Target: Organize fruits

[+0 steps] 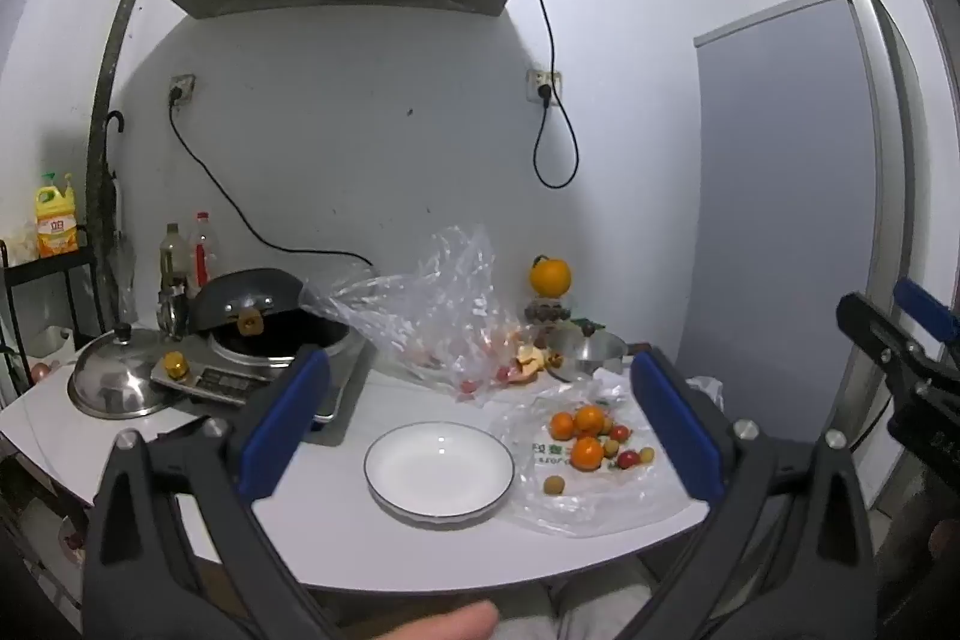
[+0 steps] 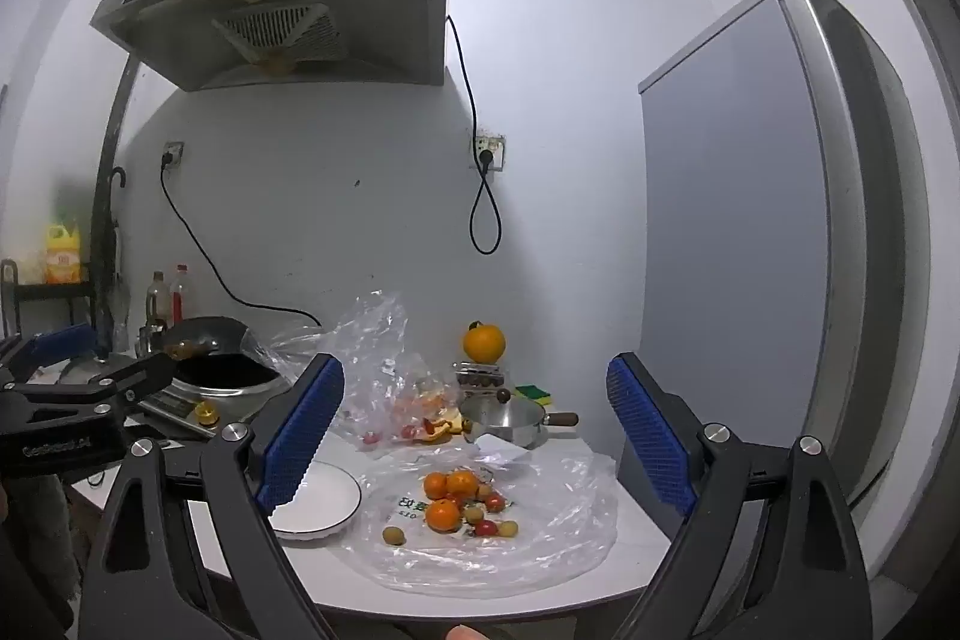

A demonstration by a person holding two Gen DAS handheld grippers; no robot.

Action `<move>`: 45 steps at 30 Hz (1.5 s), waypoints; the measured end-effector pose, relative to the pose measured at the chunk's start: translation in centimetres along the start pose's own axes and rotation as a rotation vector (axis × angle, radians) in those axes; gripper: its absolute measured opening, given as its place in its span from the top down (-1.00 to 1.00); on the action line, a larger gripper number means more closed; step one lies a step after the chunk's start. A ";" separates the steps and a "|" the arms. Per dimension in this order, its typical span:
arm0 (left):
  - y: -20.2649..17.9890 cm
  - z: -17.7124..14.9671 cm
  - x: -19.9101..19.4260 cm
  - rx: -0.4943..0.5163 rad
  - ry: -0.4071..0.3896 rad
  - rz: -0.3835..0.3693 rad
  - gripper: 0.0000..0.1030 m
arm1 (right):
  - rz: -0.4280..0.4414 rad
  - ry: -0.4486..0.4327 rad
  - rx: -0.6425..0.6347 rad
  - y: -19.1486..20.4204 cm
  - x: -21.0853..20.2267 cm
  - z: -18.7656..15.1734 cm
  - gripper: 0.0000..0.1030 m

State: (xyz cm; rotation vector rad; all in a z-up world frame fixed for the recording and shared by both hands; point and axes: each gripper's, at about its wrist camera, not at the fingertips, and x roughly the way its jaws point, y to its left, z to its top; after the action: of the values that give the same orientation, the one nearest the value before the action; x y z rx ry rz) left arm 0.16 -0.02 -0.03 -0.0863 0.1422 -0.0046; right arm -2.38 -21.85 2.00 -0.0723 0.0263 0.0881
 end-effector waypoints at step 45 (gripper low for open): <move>-1.4 0.0 -1.3 0.033 -0.032 -0.054 -0.97 | 0.025 0.082 0.089 -0.5 0.8 0.0 -0.78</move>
State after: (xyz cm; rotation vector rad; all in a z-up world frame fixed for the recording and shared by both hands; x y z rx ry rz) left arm -1.07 -1.41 0.30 -0.0568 0.1074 -0.0592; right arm -1.57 -22.30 1.96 0.0129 0.1129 0.1088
